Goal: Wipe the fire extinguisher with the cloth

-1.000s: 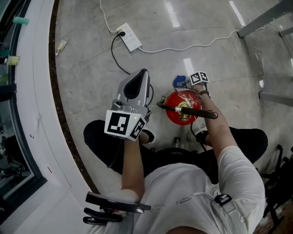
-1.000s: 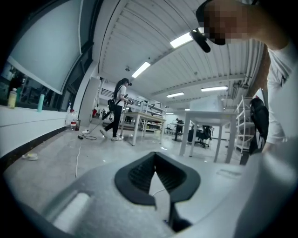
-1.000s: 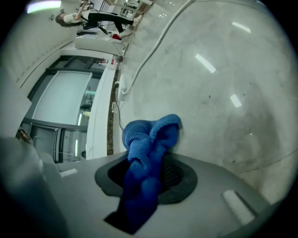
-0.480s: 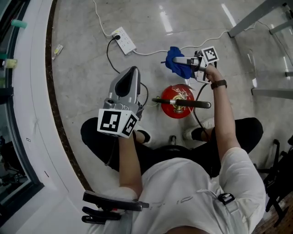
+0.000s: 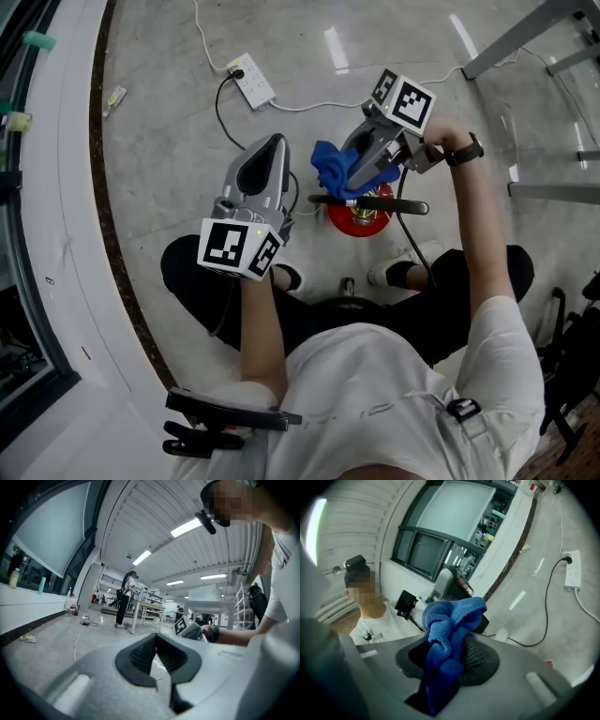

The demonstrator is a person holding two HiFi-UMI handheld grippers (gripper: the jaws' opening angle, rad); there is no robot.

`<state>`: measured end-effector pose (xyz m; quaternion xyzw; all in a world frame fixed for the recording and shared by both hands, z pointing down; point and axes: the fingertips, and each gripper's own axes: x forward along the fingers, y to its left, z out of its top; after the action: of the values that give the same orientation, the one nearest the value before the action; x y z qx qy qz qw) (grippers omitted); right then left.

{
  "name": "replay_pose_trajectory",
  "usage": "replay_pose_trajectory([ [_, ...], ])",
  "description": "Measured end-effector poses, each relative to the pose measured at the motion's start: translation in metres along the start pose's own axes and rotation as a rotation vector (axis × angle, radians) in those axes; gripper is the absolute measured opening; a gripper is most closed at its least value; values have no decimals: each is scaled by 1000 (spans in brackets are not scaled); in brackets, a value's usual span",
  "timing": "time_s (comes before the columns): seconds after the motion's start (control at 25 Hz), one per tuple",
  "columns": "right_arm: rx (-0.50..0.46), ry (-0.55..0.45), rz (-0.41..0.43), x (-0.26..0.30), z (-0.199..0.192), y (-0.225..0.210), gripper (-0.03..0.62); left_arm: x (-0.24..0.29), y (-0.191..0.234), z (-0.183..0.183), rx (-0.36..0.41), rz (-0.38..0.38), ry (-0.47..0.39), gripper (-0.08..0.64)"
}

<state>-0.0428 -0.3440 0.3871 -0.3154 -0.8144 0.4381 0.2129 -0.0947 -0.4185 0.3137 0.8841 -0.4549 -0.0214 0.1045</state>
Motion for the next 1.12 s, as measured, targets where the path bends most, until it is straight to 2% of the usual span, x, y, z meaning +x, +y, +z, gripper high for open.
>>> replay_pose_trajectory([
  [0.12, 32, 69, -53, -1, 0, -26, 135, -1, 5, 2, 1, 9, -3, 0],
  [0.2, 67, 47, -76, -8, 2, -50, 135, -1, 10, 1, -5, 17, -4, 0],
  [0.28, 164, 5, -85, -12, -4, -85, 135, 1, 15, -4, -16, 25, 0, 0],
  [0.36, 290, 42, -139, -13, -33, -138, 135, 3, 19, -12, -27, 31, 14, 0],
  [0.48, 402, 196, -275, -14, -105, -229, 135, 9, 25, -25, -36, 34, 45, 0],
  [0.52, 436, 214, -309, -13, -129, -258, 135, 11, 27, -30, -40, 36, 55, 0],
  [0.64, 514, 126, -360, -4, -172, -325, 137, 13, 38, -44, -55, 57, 85, 0],
  [0.72, 536, 65, -375, 2, -185, -354, 137, 14, 46, -53, -65, 74, 103, 0],
  [0.8, 530, 58, -405, 5, -199, -379, 137, 16, 52, -63, -78, 90, 117, 0],
  [0.92, 481, 109, -451, 7, -216, -403, 126, 13, 59, -74, -90, 109, 133, 0],
  [1.12, 383, 194, -504, 3, -209, -398, 127, 11, 63, -79, -94, 105, 124, 0],
])
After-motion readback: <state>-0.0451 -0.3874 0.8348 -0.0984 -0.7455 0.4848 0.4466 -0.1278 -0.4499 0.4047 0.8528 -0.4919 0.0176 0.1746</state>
